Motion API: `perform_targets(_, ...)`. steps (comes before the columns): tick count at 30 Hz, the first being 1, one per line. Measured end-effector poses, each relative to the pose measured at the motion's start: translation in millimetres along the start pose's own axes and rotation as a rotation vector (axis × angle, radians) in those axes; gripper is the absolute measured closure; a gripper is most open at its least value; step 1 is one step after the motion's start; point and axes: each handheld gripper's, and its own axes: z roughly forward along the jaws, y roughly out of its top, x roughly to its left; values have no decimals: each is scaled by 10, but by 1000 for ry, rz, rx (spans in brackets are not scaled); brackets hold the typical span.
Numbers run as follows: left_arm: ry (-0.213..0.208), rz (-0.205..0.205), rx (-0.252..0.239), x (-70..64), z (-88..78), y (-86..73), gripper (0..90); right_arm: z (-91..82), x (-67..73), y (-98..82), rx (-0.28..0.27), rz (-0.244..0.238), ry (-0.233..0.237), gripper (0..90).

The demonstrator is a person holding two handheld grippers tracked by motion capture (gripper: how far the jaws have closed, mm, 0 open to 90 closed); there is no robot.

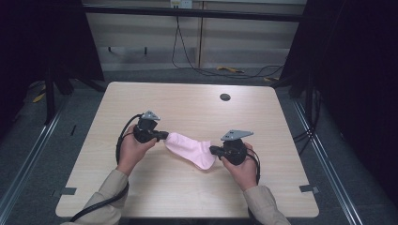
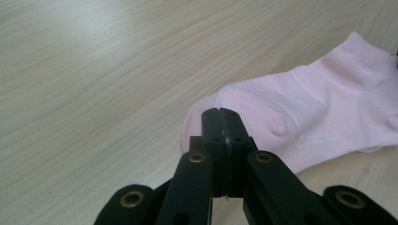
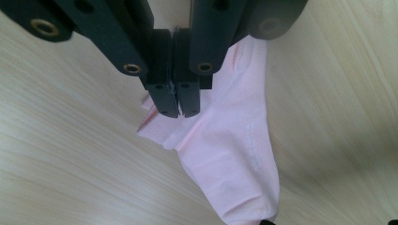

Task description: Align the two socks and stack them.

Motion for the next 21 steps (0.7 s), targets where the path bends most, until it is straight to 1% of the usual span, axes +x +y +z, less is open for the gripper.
perform_targets(2,-1,-6,1,14,30,-4,900,9,-13,-6,-3,7,0,885)
perform_targets(5,-7,-5,3,21,55,-9,900,17,-18,-13,2,9,5,885)
perform_targets(7,-4,-3,13,15,92,-10,900,39,-13,-25,9,14,4,884)
perform_targets(11,5,1,16,17,129,-20,900,67,-19,-36,10,15,1,884)
perform_targets(13,11,-2,27,36,158,-29,900,85,-17,-43,13,17,-2,884)
perform_targets(15,19,-8,21,50,175,-35,900,96,-25,-53,16,15,-4,884)
perform_targets(17,17,-8,25,52,179,-30,900,101,-27,-57,16,19,-8,884)
perform_targets(18,14,-5,24,51,184,-20,900,104,-35,-63,19,16,-12,884)
perform_targets(19,14,-6,19,45,186,-12,900,106,-40,-67,15,23,-9,884)
perform_targets(20,11,3,17,36,185,8,900,102,-42,-63,12,28,-5,884)
perform_targets(21,11,3,17,36,185,8,900,102,-42,-63,12,28,-5,884)
